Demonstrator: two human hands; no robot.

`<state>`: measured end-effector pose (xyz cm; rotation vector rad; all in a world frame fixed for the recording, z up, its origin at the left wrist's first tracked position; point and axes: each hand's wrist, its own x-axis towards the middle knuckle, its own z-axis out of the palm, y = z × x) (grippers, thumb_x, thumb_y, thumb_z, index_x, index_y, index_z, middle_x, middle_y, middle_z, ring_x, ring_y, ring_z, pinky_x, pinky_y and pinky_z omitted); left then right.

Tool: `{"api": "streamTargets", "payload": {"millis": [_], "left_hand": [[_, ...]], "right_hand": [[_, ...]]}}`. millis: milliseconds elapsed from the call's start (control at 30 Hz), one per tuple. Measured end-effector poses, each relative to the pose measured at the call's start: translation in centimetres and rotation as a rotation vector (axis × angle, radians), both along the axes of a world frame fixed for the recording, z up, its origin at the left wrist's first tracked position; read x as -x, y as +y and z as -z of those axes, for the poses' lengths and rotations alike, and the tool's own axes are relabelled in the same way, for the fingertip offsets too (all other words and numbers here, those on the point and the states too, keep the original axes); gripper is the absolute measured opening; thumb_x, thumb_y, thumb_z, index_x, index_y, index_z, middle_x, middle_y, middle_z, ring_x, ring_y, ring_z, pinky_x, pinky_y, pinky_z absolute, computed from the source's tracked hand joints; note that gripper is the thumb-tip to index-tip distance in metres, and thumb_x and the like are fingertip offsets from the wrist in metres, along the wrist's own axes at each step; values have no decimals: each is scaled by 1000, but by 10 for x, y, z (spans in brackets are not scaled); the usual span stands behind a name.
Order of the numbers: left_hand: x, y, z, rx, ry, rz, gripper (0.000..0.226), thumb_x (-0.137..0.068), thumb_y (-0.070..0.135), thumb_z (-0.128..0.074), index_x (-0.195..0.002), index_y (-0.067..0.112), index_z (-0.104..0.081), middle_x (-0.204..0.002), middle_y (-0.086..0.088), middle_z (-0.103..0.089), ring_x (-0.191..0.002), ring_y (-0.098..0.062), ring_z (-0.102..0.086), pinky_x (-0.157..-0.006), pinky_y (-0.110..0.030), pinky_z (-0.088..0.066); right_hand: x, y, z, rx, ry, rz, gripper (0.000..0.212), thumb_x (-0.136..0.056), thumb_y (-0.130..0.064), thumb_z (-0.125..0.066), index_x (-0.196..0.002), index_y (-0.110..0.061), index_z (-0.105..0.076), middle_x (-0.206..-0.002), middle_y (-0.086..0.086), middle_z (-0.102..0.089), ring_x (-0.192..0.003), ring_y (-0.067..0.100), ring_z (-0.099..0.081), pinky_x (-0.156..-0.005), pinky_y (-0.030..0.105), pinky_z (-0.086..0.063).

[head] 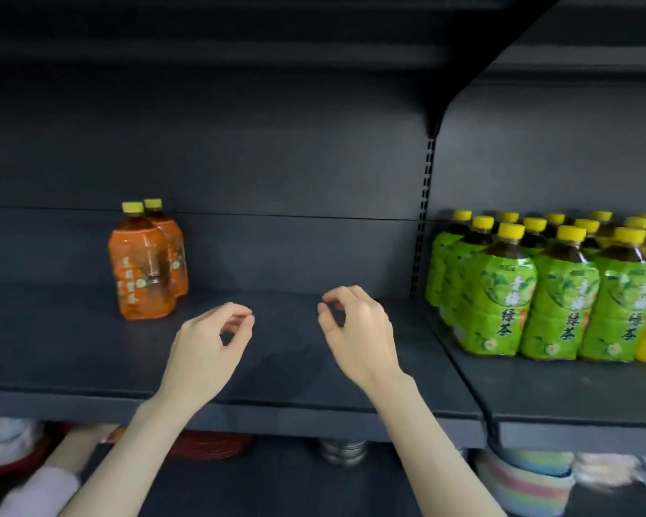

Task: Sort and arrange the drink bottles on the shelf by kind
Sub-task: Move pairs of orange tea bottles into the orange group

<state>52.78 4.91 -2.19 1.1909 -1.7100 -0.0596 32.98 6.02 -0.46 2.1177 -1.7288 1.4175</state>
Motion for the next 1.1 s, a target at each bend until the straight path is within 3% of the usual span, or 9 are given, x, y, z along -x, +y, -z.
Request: {"api": "streamTargets", "payload": {"millis": [300,400,533,667,800,933,1033,1100], "left_hand": [[-85,-82,-3,-11,138,-134,29,-89,22,-61,-116,12,-58,-117,-5,-59,-107,-23,-56,-86,-37,-46],[-103,-117,-6,16,160,-292,42,-86,24,-65,-123,8,-50,-127,-17,-48,-117,-37,-43,-94,-51,-40],[-127,-161,-2,-13,224,-448,76,-81,35,-69,-138,3,-30,-145,-21,-26,-132,-42,-26,-102,-61,-28],[-146,-200,-4,-133,417,-384,98,-81,54,-61,-149,14,-2,-155,-16,-9,-139,-41,-19,-110,-60,-19],[-154,-218,-5,-146,346,-456,100,-77,67,-56,-149,18,-6,-147,-20,-29,-134,-42,-27,-107,-60,-20],[-154,-226,-3,-120,269,-367,100,-71,70,-59,-144,13,-20,-140,-18,-36,-129,-39,-33,-102,-56,-30],[-140,-231,-2,-91,247,-243,84,-82,64,-40,-145,13,-19,-140,-16,-35,-130,-33,-32,-103,-49,-29],[-133,-233,0,-84,267,-113,64,-93,57,-26,-145,20,-21,-139,-10,-34,-128,-26,-32,-104,-39,-27]], "right_hand": [[-87,-63,-17,-62,32,-19,24,-97,-28,-49,-110,-14,-63,-112,-2,-60,-93,19,-58,-76,31,-45],[-105,-91,-20,-82,43,-29,24,-97,-29,-48,-110,-15,-62,-111,-2,-60,-89,20,-58,-76,31,-46],[-124,-131,-18,-99,53,-47,23,-97,-29,-48,-110,-15,-63,-111,-1,-60,-89,21,-57,-73,29,-41],[-138,-172,-19,-151,48,-107,23,-96,-30,-50,-110,-16,-63,-111,0,-62,-94,23,-60,-80,35,-49],[-150,-211,-17,-207,-69,-216,25,-94,-35,-53,-109,-17,-63,-107,-1,-65,-96,18,-62,-87,41,-52],[-165,-232,-13,-367,-257,-369,48,-91,-47,-57,-129,-18,-52,-115,-1,-61,-99,10,-59,-87,26,-50],[-173,-239,-9,-436,-368,-454,62,-89,-53,-54,-141,-23,-38,-124,-1,-55,-104,7,-53,-80,13,-40],[-177,-243,-6,-439,-468,-490,72,-86,-57,-54,-146,-23,-29,-129,-1,-52,-112,8,-50,-87,16,-40]]}}
